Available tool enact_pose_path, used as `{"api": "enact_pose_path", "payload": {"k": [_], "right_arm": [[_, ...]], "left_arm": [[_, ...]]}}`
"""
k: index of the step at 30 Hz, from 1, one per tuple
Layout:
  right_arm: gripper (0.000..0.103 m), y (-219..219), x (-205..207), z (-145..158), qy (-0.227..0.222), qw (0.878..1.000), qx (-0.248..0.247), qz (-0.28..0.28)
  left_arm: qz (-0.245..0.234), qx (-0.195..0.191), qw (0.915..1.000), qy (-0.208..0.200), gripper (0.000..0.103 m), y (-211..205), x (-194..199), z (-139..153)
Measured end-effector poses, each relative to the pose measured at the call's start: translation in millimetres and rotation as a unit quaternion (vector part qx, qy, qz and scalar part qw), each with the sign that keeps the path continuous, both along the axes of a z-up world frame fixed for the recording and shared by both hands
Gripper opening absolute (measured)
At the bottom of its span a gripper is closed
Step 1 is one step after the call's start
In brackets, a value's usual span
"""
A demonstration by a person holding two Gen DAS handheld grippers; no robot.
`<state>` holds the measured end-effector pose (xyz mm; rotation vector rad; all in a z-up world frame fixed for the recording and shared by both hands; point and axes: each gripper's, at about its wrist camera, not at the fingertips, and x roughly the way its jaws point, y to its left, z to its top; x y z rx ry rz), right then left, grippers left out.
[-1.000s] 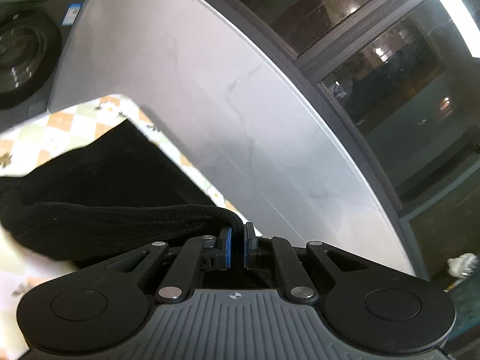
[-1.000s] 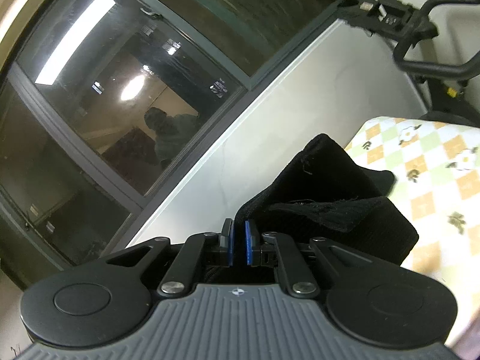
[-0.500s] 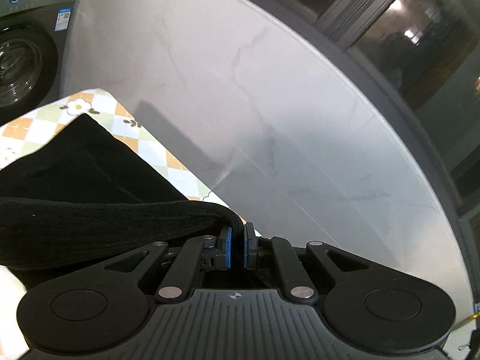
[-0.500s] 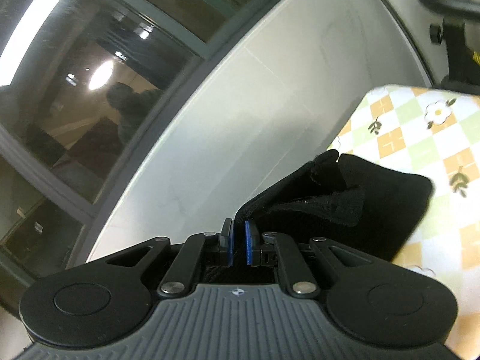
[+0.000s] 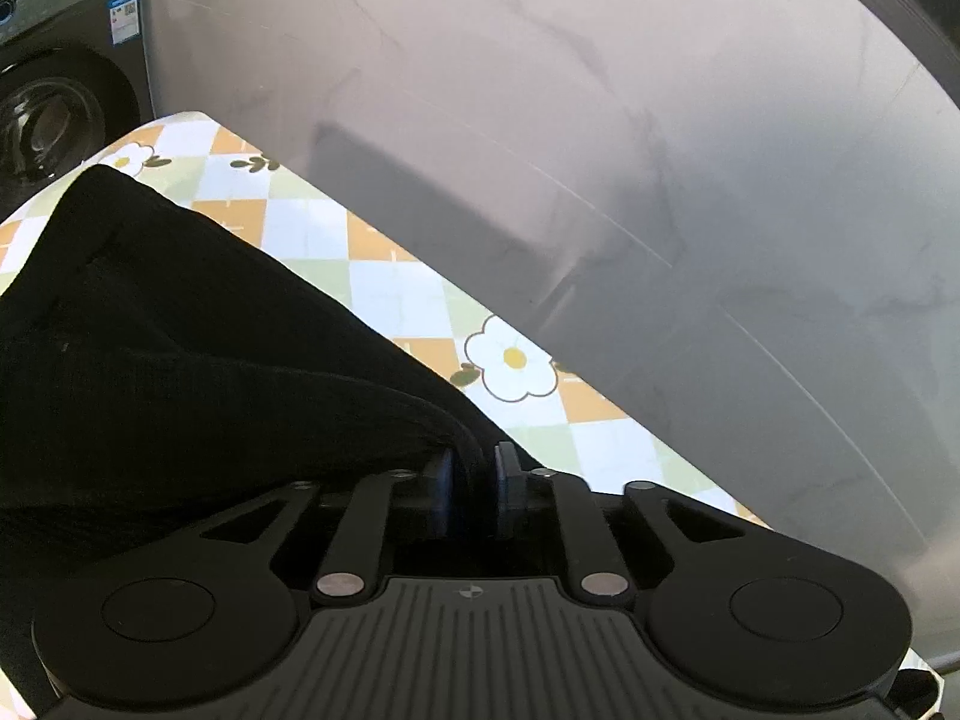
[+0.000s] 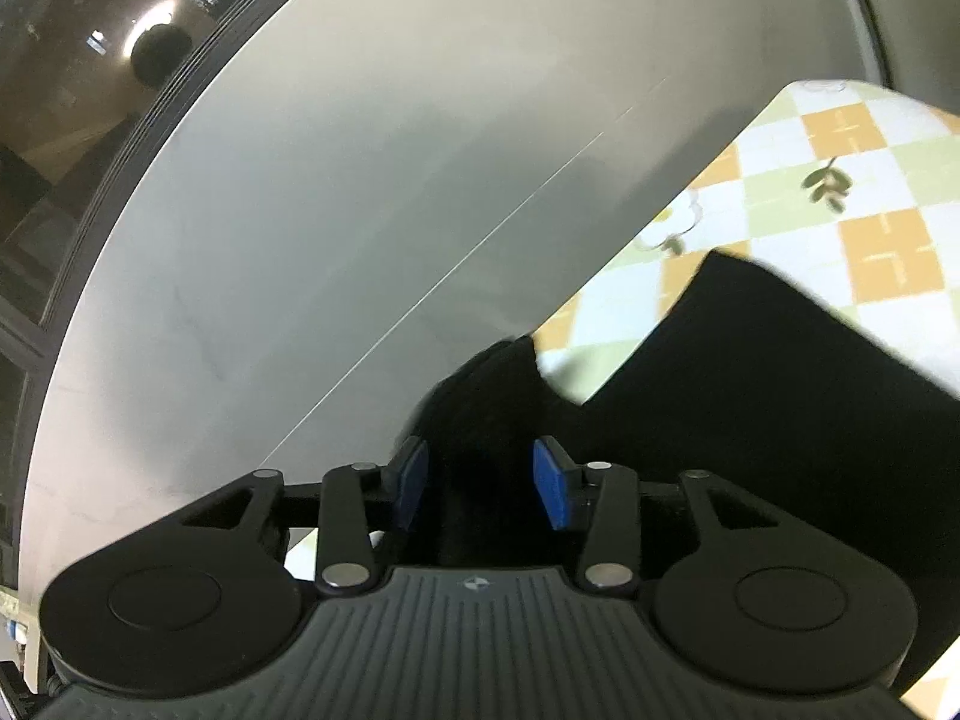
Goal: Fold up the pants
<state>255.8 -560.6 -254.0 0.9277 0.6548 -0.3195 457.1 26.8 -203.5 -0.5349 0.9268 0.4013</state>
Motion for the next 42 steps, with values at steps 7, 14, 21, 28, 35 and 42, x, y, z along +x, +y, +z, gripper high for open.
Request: {"api": "enact_pose_path", "payload": {"k": [7,14,21,28,35,42], "right_arm": [[0.044,-25,-87,4,0.012,0.999,-0.027,-0.044],[0.043,-6,-110,-26,0.034,0.999,0.009,-0.035],[0.040,-7,-94,-43,0.018,0.997,0.048,-0.051],[0.014,-5,-103,5,-0.024,0.996,-0.037,-0.081],[0.014,-25,-156,17,-0.002,0.988,-0.080,-0.134],[0.038,-39,-182,-11,0.075,0.989,-0.029,-0.126]], "left_arm": [[-0.046,-0.045,0.9974,-0.033,0.029,-18,-30,17],[-0.148,-0.063,0.9869,-0.014,0.029,-77,-51,17],[-0.199,-0.045,0.9787,0.027,0.029,-110,-50,2],[-0.224,-0.030,0.9736,0.032,0.029,-126,-44,5],[-0.282,-0.042,0.9573,0.051,0.029,-163,-39,-1],[-0.308,-0.008,0.9502,0.042,0.029,-179,-47,1]]}}
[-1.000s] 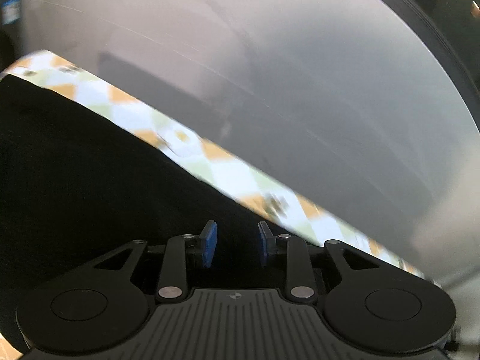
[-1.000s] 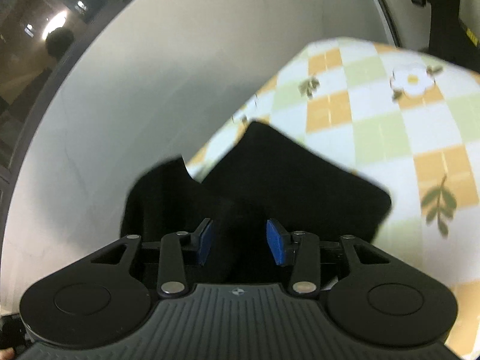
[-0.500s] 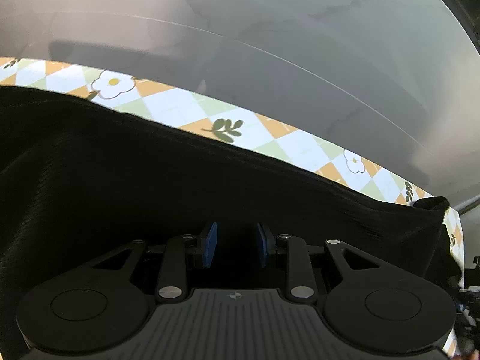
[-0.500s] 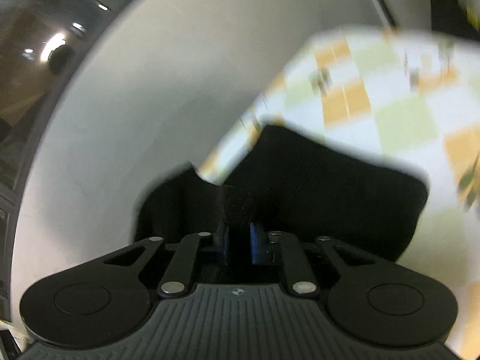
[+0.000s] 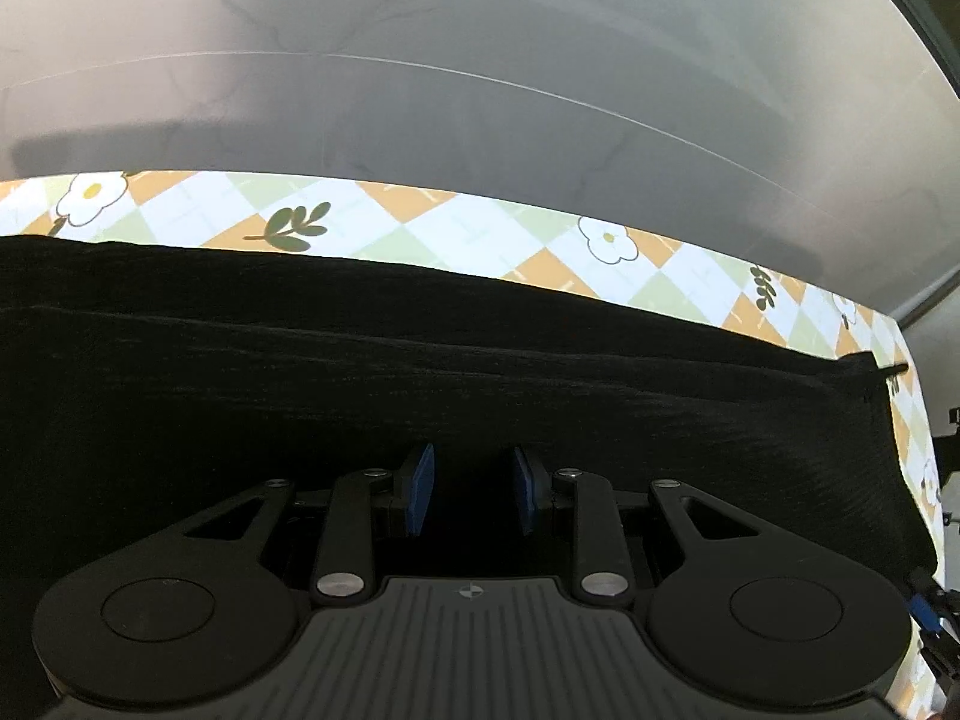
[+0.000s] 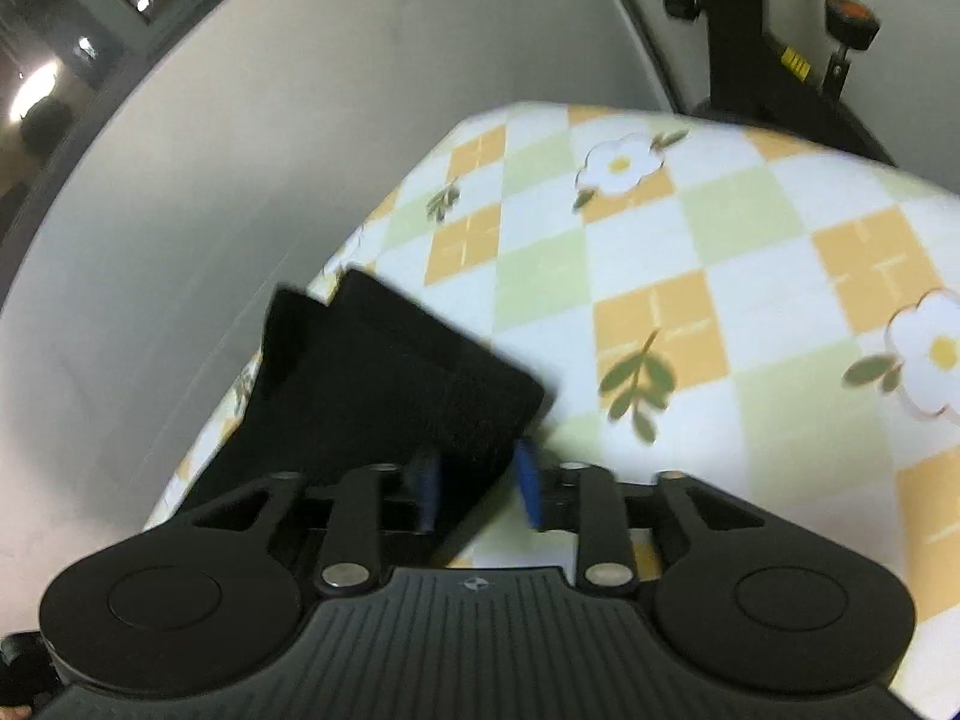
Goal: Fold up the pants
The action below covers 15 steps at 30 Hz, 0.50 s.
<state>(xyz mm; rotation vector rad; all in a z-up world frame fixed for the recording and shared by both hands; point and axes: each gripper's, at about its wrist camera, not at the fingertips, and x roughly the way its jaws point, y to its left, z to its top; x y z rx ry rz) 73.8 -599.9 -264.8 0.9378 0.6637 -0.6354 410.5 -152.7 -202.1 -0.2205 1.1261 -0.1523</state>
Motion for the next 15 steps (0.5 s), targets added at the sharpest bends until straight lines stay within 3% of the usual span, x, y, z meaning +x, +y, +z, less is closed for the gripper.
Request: {"api": "enact_pose_path", "payload": {"k": [4,8,13,15], "right_arm": [[0.038,-8,15,28,-0.003,0.996,-0.073,0.041],[0.038,-18,61,35,-0.016,0.988,-0.095,0.123],[0.039,-9,127,19,0.039,0.965,-0.135,0.222],[0.044,-8,143,9,0.072,0.956,-0.143,0.245]], "left_arm": [[0.005,-0.003,1.0000,-0.002,0.029,4,0,0],[0.016,-0.006,0.9998,-0.004,0.029,8,5,-4],[0.034,0.008,0.9993,-0.010,0.029,17,11,-8],[0.041,0.003,0.9991,-0.009,0.029,22,14,-9]]}}
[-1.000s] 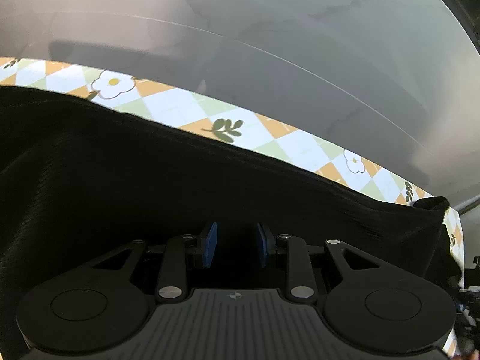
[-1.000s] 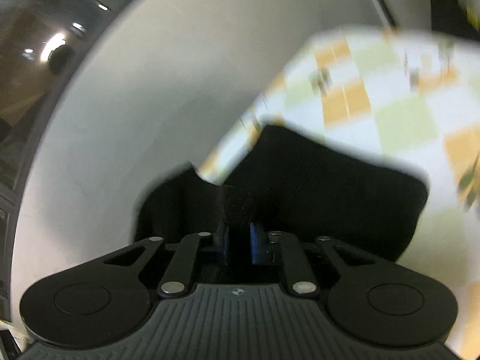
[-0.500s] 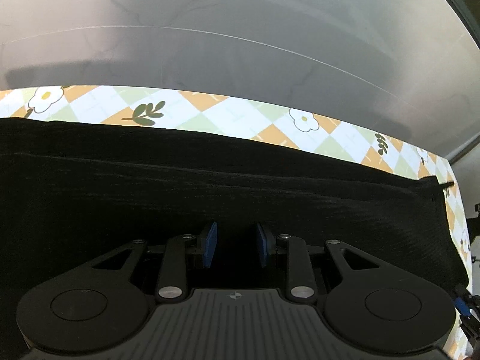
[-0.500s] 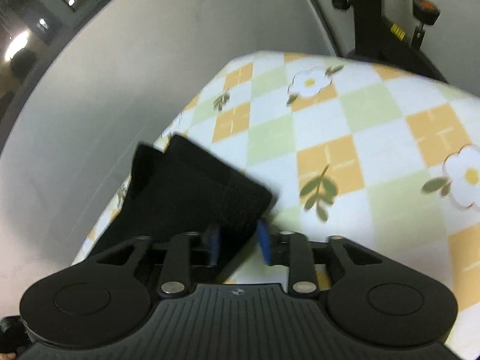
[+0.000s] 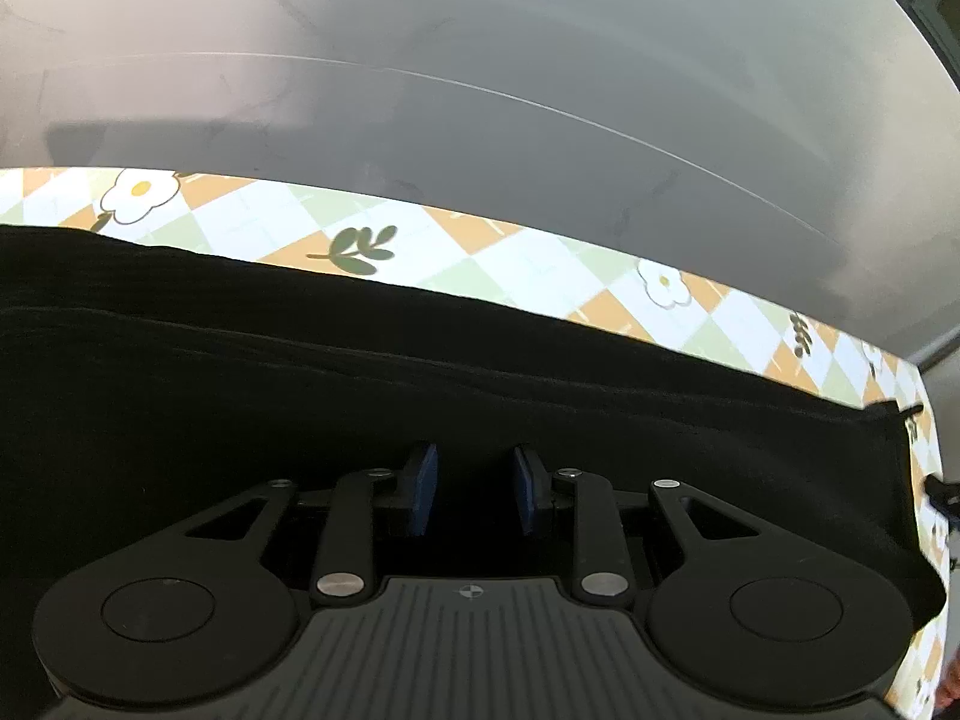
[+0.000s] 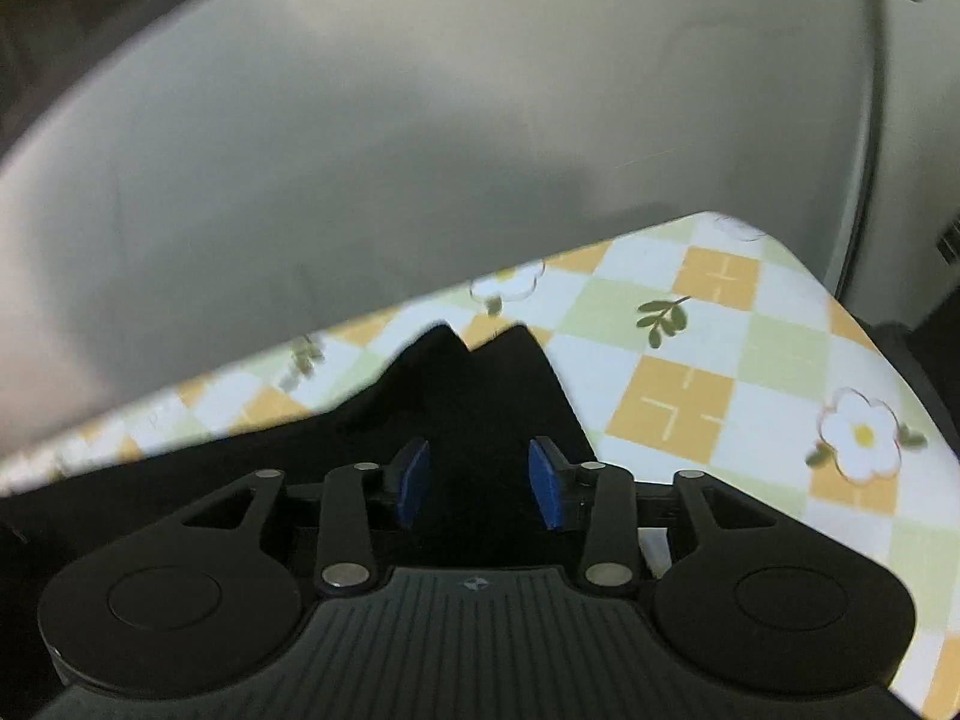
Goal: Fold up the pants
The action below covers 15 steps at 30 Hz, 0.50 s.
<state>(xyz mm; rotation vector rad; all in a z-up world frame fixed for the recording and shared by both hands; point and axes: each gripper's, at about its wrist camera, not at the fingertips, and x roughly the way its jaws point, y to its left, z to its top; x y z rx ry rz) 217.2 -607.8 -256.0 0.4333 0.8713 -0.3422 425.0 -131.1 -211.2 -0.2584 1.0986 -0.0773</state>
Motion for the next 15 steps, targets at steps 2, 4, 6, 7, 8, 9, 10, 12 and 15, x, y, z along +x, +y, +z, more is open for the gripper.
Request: {"api": "enact_pose_path", "payload": {"k": [2,4,6,7,8,9,10,12,15], "right_arm": [[0.047,-1,10,-14,0.029,0.999,-0.014,0.014],[0.047,-3,13,-23,0.040,0.999,-0.024,0.025],[0.036,1,16,-24,0.035,0.998,-0.042,0.041],[0.028,4,16,-23,0.033,0.997,-0.043,0.052],[0.024,3,20,-26,0.033,0.996,-0.049,0.061],[0.016,7,23,-26,0.034,0.995,-0.064,0.067],[0.010,10,24,-25,0.033,0.993,-0.078,0.077],[0.008,11,26,-23,0.030,0.992,-0.087,0.084],[0.007,9,25,-18,0.006,0.992,-0.103,0.078]], "left_arm": [[0.001,0.006,1.0000,-0.003,0.029,-2,3,0],[0.007,0.013,0.9999,-0.007,0.029,-6,5,1],[0.014,0.019,0.9997,-0.011,0.029,-8,7,0],[0.018,0.021,0.9995,-0.013,0.029,-9,8,0],[0.019,0.025,0.9994,-0.015,0.029,-11,9,1],[0.017,0.031,0.9992,-0.018,0.029,-12,10,1],[0.016,0.036,0.9990,-0.021,0.029,-14,11,0],[0.018,0.043,0.9986,-0.025,0.029,-17,13,1],[0.029,0.042,0.9984,-0.027,0.029,-17,16,0]]}}
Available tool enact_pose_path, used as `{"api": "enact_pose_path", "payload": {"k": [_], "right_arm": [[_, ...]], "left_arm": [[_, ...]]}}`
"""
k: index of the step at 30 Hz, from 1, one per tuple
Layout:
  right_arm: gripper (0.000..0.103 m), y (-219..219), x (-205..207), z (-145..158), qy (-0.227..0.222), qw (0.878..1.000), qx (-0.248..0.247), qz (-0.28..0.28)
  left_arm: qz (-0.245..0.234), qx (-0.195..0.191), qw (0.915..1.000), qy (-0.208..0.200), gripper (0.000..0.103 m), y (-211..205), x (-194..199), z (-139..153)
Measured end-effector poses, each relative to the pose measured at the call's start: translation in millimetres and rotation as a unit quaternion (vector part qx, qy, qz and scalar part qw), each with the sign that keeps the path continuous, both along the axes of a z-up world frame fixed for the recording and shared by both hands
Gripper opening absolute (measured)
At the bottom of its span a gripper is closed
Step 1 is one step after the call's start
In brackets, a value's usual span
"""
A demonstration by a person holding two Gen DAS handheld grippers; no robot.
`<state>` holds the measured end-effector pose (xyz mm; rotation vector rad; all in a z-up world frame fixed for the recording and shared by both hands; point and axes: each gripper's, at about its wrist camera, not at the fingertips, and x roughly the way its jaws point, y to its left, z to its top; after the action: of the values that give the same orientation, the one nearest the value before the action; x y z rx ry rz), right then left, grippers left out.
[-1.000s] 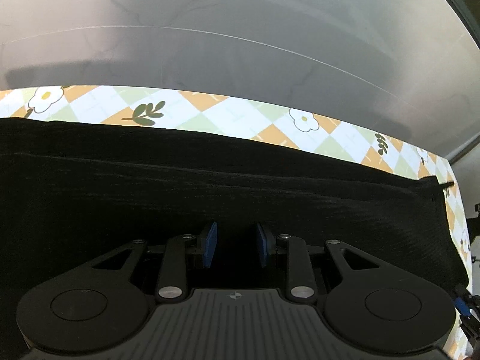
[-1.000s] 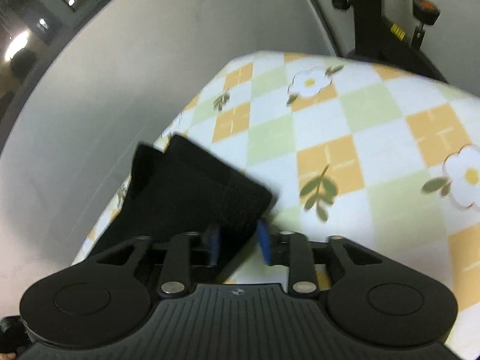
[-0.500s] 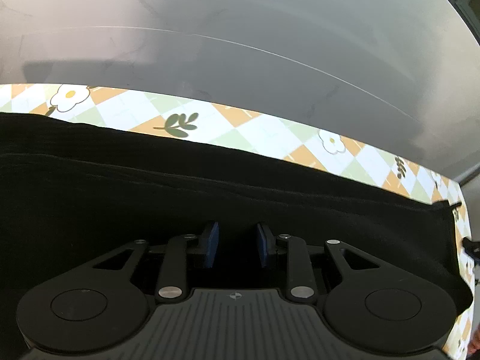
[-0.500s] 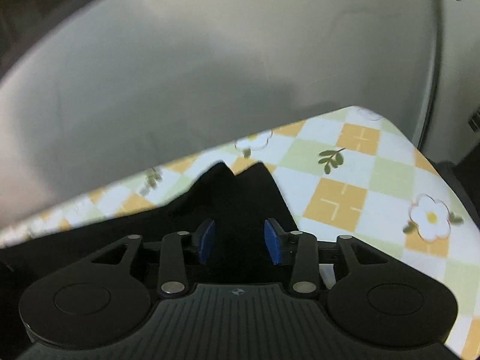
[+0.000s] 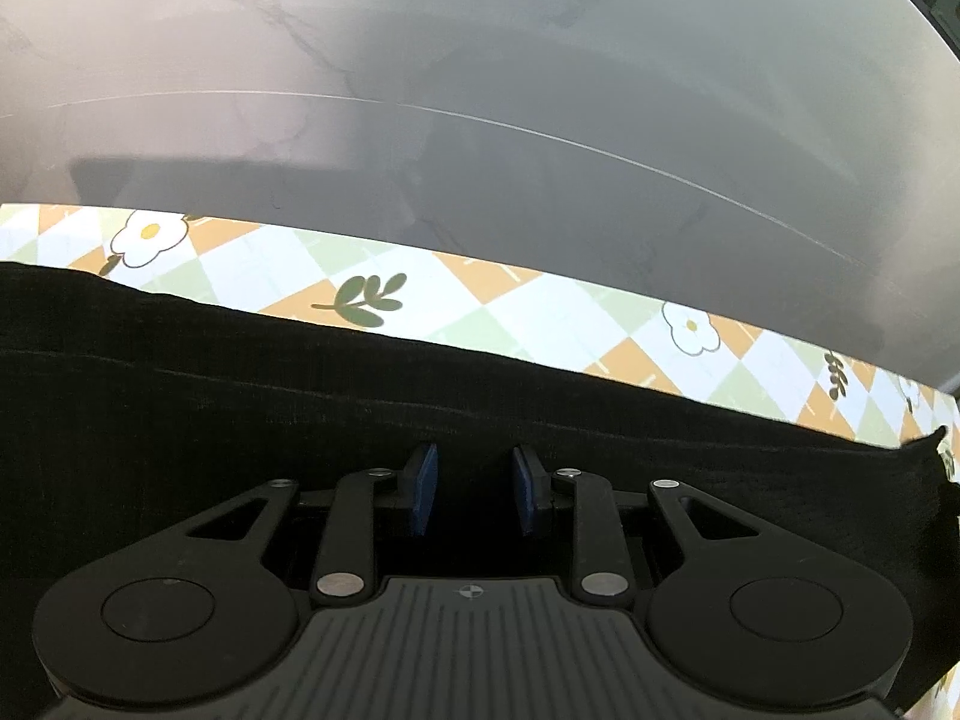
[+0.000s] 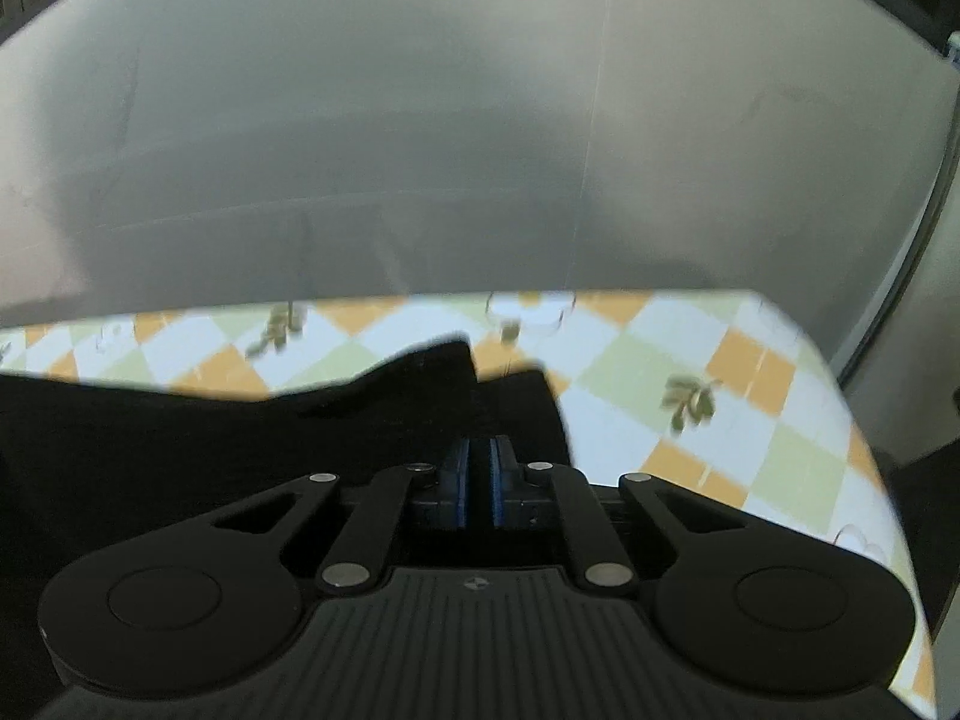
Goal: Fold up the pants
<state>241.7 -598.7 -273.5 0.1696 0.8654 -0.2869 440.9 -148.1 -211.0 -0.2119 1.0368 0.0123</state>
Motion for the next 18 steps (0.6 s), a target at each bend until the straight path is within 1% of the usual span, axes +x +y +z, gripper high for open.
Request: {"api": "enact_pose_path", "payload": {"k": [2,4,8,9,10,11,13,14,18], "right_arm": [[0.007,0,-2,8,-0.024,1.000,-0.004,-0.002],[0.007,-2,1,7,-0.031,0.999,-0.005,-0.003],[0.007,-9,17,-15,-0.003,1.000,0.011,-0.004],[0.008,-11,20,-20,0.004,1.000,0.018,-0.002],[0.010,-13,19,-20,-0.001,1.000,0.022,-0.001],[0.015,-17,19,-20,-0.004,0.999,0.033,0.003],[0.022,-27,16,-20,-0.010,0.998,0.056,0.007],[0.030,-32,14,-20,-0.014,0.998,0.064,0.012],[0.033,-34,19,-24,-0.014,0.996,0.076,0.050]], "left_arm": [[0.000,0.006,1.0000,-0.003,0.029,-3,2,-1],[-0.003,0.018,0.9998,-0.008,0.029,-7,3,-1],[0.005,0.028,0.9995,-0.014,0.029,-10,3,-2],[0.006,0.030,0.9994,-0.014,0.029,-10,4,-3],[0.007,0.031,0.9994,-0.014,0.029,-10,4,-3],[0.007,0.031,0.9994,-0.014,0.029,-10,4,-3],[0.007,0.027,0.9995,-0.016,0.029,-9,2,-3],[0.008,0.026,0.9995,-0.017,0.029,-8,2,-3],[0.011,0.021,0.9996,-0.018,0.029,-6,-2,-1]]}}
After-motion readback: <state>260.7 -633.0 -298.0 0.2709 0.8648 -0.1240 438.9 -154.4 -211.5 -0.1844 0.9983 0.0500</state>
